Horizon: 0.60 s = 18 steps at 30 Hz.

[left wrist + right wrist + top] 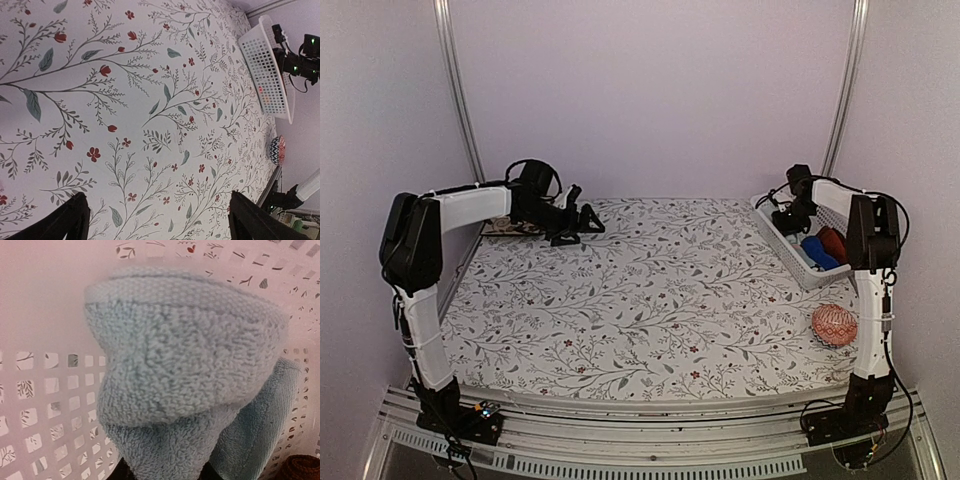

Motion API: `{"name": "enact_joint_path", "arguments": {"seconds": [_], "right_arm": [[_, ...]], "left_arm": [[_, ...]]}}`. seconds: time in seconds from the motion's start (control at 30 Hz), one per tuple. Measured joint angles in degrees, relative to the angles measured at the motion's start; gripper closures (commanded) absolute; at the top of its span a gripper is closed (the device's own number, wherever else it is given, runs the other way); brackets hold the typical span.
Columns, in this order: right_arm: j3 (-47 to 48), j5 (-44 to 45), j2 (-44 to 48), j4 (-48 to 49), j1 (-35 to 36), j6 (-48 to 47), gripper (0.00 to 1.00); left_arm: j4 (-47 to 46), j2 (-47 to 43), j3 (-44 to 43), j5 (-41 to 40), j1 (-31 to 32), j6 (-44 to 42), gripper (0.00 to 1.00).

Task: Roll the towels
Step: Adjust the towel in the bin.

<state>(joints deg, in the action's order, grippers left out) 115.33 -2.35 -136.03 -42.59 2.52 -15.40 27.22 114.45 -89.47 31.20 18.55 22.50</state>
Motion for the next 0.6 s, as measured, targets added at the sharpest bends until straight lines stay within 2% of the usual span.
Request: {"name": "enact_joint_path", "arguments": {"seconds": [0.6], "right_arm": [[3.2,-24.5,-1.4,-7.3,-6.6,0.6,0.77]], "left_arm": [[-0.3,0.0,0.9,2.3,0.0,0.0,0.03]]}}
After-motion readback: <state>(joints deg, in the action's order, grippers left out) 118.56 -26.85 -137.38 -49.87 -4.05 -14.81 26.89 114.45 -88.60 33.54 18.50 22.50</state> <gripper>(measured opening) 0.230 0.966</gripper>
